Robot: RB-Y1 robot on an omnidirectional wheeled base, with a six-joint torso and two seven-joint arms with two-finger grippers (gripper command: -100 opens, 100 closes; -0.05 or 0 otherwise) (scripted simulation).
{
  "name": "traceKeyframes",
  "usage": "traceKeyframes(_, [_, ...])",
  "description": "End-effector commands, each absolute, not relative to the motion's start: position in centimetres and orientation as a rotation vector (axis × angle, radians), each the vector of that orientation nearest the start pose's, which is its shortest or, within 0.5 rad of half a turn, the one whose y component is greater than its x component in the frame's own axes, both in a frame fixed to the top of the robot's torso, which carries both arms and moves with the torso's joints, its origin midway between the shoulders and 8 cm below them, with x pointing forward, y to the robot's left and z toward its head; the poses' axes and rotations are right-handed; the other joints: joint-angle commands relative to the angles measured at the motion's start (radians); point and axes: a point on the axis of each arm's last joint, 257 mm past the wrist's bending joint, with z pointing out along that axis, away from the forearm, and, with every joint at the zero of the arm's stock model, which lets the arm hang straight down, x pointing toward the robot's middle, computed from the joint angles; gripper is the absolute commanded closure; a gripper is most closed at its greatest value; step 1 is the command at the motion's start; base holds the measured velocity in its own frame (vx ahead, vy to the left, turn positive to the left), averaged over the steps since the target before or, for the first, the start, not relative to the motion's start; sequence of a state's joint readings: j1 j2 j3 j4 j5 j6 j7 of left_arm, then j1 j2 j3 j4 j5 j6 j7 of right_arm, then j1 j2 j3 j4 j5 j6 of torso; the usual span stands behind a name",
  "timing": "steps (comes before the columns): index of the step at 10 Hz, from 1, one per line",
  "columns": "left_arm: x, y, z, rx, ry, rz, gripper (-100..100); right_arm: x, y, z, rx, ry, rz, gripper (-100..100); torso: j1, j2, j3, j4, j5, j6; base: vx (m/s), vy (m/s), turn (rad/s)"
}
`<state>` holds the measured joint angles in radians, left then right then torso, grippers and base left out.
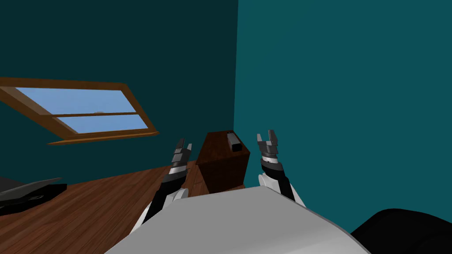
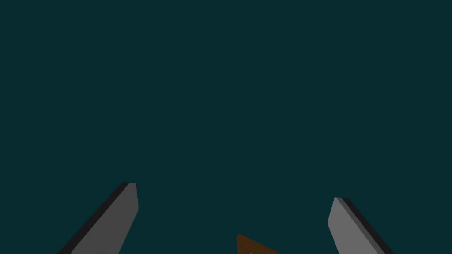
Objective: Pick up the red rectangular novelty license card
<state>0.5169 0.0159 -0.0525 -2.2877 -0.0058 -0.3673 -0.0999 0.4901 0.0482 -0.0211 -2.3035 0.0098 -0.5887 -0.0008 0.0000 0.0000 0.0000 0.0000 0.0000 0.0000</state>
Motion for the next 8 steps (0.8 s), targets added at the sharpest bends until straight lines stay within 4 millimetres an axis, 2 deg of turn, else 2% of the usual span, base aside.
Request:
traceKeyframes(1, [36.5,26.5,-0.5,-0.718,0.757,-1.221,0,32.7,-28.5,4.9,0.583,0.536,1.291,-100,0.000,0.000,0.000,0.000,0.000,0.000,-0.023,0.006,0.060])
traceKeyframes(8, [36.5,26.5,-0.5,-0.718,0.757,-1.221,0,36.2,-30.4,0.7,0.653,0.763,1.185,-100,0.000,0.004,0.002,0.001,0.000,0.000,-0.067,0.012,0.116])
